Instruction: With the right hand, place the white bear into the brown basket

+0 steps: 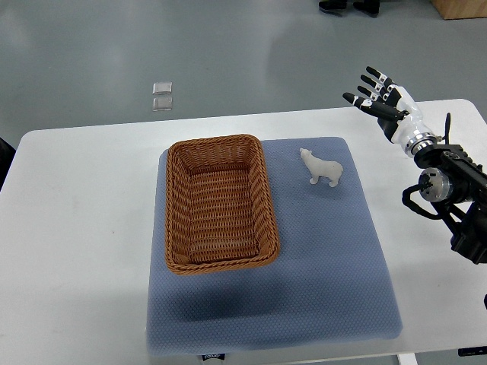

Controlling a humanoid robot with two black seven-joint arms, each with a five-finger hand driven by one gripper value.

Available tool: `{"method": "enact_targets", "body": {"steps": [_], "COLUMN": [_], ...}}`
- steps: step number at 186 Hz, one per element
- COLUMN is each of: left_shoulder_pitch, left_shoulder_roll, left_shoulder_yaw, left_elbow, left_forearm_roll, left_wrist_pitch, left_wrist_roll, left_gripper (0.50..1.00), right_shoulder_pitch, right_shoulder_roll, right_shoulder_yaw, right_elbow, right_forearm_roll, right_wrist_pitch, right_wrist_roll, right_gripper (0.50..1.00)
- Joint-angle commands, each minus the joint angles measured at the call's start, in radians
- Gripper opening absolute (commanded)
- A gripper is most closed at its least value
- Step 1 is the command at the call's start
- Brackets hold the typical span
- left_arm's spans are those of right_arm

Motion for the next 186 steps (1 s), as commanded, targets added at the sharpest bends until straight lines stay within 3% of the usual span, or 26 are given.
{"method": "enact_targets", "body": {"steps": [1,112,186], "left_shoulder_pitch": [0.000,0.000,0.000], "left_shoulder_roll": [0.000,0.000,0.000], "left_shoulder_yaw": [0.000,0.000,0.000], "left_elbow": [0.000,0.000,0.000], "left_forearm_roll": [0.000,0.000,0.000], "left_wrist_pitch": [0.000,0.000,0.000], "left_wrist_roll": [0.001,0.000,0.000], "left_gripper": [1.000,1.000,1.000], "right_shoulder_pitch": [0.000,0.000,0.002], "right_shoulder_roll": [0.001,0.000,-0.005], "right_shoulder_yaw": [0.001,-0.009,-0.012], "right_elbow": [0.002,0.005,0.009], "right_forearm_roll": [-0.001,-0.005,-0.136], "right_wrist_pitch": [-0.001,0.002,0.079], "right_wrist_roll": [0.000,0.012,0.034], "right_gripper": [0.924,0.926,0.924]}}
